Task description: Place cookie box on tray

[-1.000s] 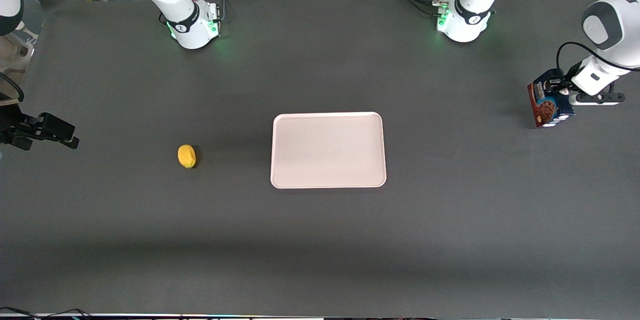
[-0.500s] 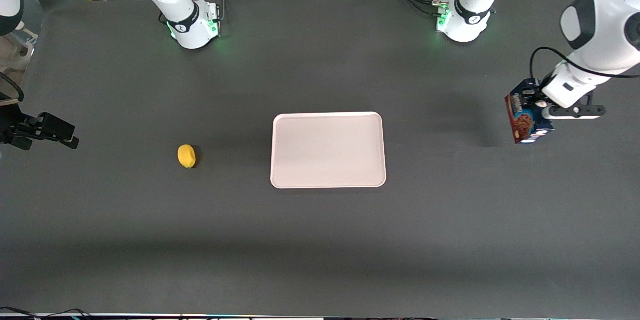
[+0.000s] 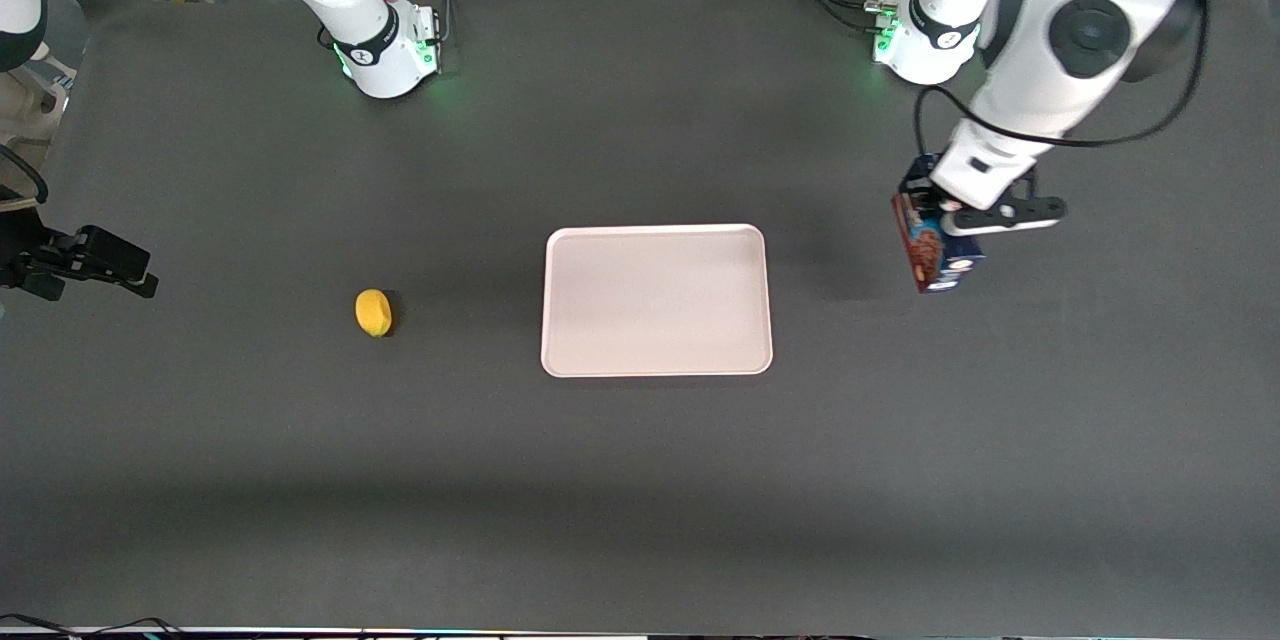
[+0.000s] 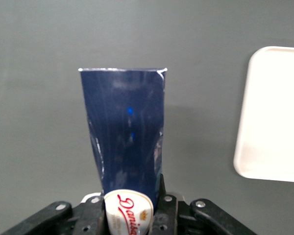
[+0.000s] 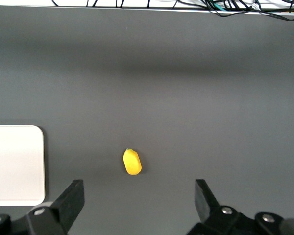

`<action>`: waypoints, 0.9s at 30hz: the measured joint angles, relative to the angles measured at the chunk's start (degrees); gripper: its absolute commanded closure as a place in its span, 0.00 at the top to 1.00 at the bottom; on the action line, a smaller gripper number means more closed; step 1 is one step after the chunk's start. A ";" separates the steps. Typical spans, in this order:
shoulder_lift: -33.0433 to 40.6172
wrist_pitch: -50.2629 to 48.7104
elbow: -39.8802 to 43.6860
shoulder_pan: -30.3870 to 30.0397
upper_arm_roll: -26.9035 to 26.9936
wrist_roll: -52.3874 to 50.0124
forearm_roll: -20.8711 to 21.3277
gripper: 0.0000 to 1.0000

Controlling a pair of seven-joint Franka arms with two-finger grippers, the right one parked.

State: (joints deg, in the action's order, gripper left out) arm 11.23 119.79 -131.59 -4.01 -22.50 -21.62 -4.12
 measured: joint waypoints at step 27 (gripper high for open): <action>-24.84 9.96 16.96 10.51 -8.27 -20.67 4.12 0.36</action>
State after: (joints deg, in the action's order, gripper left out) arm -13.61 129.75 -114.64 6.50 -30.78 -42.30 0.00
